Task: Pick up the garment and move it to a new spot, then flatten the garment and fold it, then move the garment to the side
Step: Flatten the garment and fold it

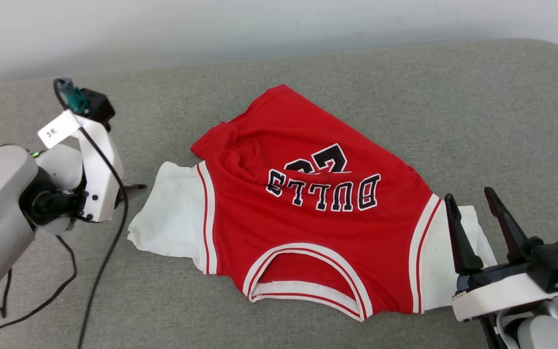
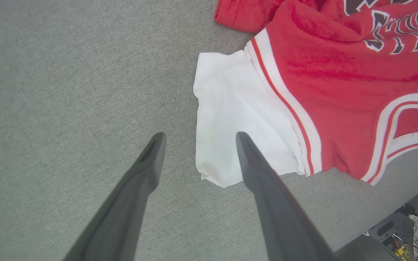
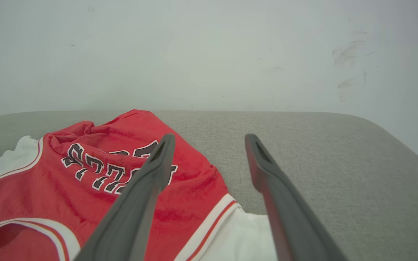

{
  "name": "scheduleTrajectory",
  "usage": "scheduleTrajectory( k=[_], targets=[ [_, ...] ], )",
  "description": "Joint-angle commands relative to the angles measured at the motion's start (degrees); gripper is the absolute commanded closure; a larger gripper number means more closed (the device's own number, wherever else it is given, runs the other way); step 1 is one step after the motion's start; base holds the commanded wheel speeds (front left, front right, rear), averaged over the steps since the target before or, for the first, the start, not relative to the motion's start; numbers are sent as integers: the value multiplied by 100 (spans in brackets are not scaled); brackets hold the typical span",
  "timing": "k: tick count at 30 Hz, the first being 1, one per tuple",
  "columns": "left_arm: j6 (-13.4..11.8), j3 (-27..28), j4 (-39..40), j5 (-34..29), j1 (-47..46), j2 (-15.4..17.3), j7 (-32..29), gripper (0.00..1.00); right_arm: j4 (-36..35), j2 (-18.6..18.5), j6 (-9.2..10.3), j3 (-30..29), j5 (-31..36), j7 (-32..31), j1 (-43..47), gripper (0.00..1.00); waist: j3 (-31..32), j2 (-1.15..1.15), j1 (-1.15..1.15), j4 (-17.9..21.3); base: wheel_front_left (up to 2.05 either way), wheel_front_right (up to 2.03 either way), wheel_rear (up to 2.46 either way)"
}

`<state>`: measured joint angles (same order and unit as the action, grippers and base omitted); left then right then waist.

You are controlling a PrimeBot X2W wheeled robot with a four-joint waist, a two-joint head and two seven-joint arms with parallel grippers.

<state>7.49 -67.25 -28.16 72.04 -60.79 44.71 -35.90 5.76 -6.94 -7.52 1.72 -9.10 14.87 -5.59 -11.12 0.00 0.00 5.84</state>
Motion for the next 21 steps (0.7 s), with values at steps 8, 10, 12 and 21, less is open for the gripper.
scheduleTrajectory(
  k=[8, 10, 12, 21],
  targets=[
    [-9, -229, -293, 115, 245, 29, -477, 0, -36, -34, 6, 61, -73, 14, -92, 0, -151, 0, 0, 152, 0, 0, 0],
    [-9, -277, -376, 116, 334, 0, -531, 0, -46, -30, 6, 56, -77, 16, -116, 0, -197, 0, 0, 183, 0, 0, 0],
    [-9, -329, -446, 65, 425, -20, -553, 0, -50, -22, 6, 53, -72, 19, -129, 0, -241, 0, 0, 211, 0, 0, 0],
    [3, -544, -472, -44, 979, -304, -553, 100, -10, -4, 6, 44, -59, 29, -175, 0, -317, 0, 0, 254, 0, 0, 0]
  ],
)
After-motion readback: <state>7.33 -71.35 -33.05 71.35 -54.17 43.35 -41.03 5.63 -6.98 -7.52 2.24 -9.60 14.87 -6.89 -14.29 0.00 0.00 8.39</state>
